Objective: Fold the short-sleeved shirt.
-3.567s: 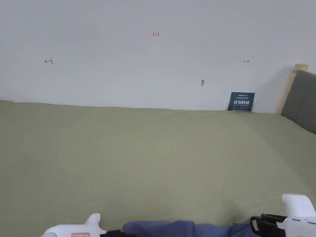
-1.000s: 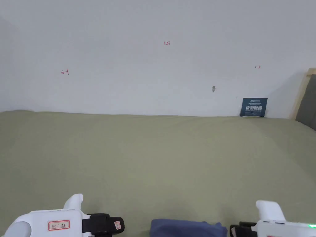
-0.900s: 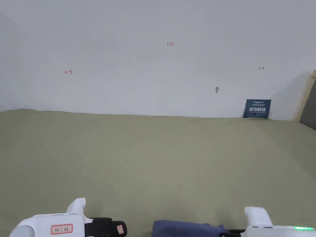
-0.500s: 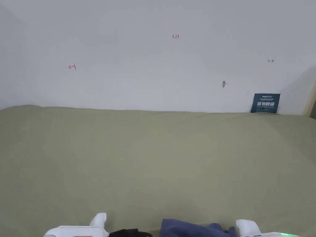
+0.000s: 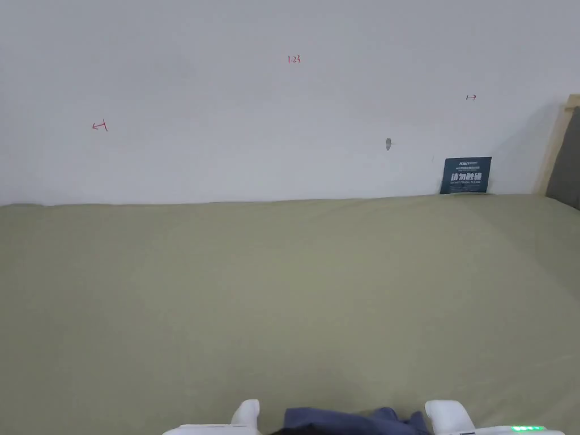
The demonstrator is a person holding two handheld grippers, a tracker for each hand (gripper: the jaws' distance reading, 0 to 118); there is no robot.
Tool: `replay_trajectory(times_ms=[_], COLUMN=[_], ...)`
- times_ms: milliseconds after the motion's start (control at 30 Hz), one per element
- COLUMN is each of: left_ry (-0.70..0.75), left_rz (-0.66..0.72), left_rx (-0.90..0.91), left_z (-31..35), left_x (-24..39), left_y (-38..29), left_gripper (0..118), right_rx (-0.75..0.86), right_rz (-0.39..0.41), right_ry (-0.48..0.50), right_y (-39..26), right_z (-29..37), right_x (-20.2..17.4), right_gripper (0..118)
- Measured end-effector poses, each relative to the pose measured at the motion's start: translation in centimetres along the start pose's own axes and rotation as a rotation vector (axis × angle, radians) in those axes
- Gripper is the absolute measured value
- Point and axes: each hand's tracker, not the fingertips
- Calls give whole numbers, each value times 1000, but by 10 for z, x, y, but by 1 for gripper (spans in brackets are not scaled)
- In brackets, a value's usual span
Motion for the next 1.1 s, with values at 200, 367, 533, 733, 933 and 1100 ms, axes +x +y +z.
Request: replay_trajectory(times_ms=[200,367,533,733,933,1100], left_ry=[67,100,87,176,319,432], left_rz=[57,29,22,-8,-18,-18], left_rx=[-8,-30,-14,23,48,96], left_z=[2,8,47,147,275,395], left_x=[-12,-8,-12,-35,-78,-119], left_y=[-4,2,18,41,69,80], left_gripper=[22,22,22,22,22,22], right_rx=[14,30,196,577,768,816], right_rz=[11,32,130,232,241,260], right_ry=[-10,-54,-142,-312,-318,-268], right_y=[0,2,10,17,31,32], right_z=[1,4,13,5,-37,-77], right_x=[-6,-21,-64,-156,-268,-343], right_gripper=[0,0,0,0,0,0])
